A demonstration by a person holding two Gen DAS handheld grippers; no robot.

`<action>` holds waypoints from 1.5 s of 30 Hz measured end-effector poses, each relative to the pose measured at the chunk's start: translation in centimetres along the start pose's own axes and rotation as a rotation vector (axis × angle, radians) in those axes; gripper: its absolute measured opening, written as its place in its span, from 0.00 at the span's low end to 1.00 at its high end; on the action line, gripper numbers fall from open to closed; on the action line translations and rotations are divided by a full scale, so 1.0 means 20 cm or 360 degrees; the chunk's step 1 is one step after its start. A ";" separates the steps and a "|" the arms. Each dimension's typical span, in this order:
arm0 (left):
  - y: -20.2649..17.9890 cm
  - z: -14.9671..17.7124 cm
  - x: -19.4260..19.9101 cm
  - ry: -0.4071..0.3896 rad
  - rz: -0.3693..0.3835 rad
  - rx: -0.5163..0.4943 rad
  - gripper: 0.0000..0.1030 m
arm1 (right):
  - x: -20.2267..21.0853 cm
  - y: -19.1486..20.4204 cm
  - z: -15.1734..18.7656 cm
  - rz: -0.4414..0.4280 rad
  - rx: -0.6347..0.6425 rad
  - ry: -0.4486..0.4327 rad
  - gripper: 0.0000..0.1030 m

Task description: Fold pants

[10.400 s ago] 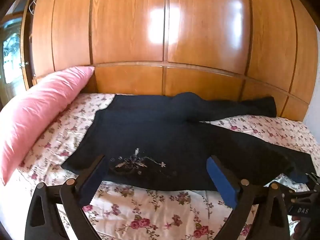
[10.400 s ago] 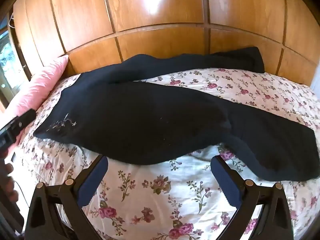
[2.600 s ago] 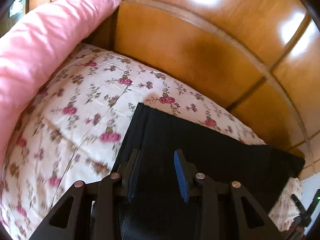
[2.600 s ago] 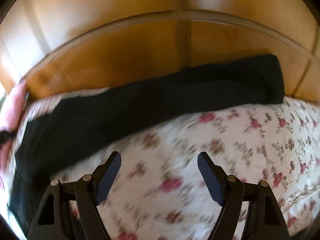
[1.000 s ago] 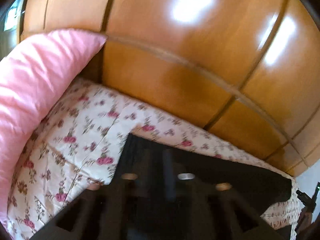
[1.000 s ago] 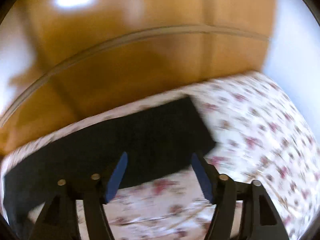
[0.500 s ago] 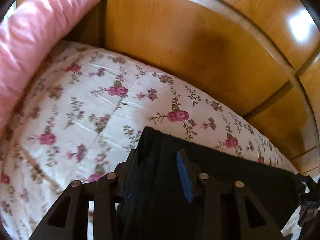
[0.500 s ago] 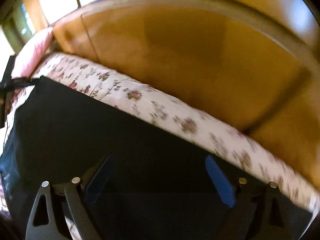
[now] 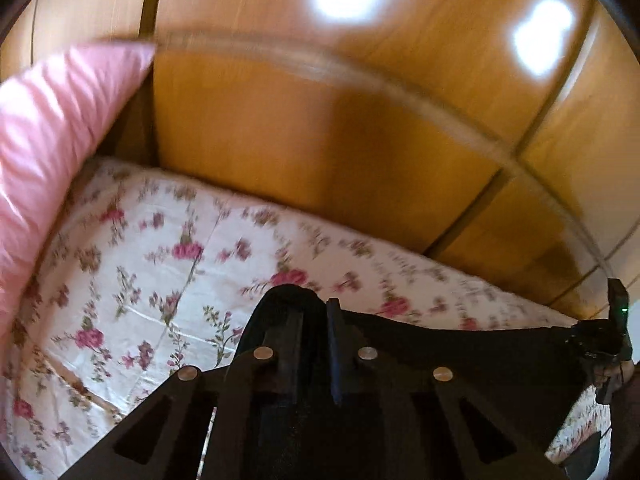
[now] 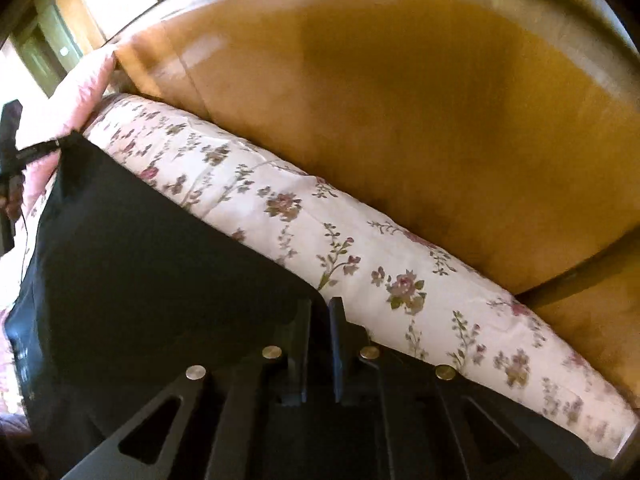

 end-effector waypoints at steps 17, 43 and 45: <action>-0.17 0.35 1.04 -0.0425 0.0109 -0.0151 0.09 | 0.75 0.45 0.56 0.0071 -0.0091 -0.0501 0.06; 0.17 1.48 1.01 -0.0123 0.0551 0.0884 0.34 | 0.57 0.74 1.46 -0.0411 -0.0798 -0.0393 0.54; 0.15 1.50 1.02 -0.0112 0.0624 0.0950 0.40 | 0.58 0.72 1.47 -0.0525 -0.0934 -0.0450 0.58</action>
Point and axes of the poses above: each gripper's, at about its wrist camera, not at the fingertips, and x roughly against the way its jaws point, y to its left, z to its underside, the point moved 6 cm from there along -x, roughly the way its jaws point, and after that the axes turned 4 degrees about -x, right-handed, at the moved point
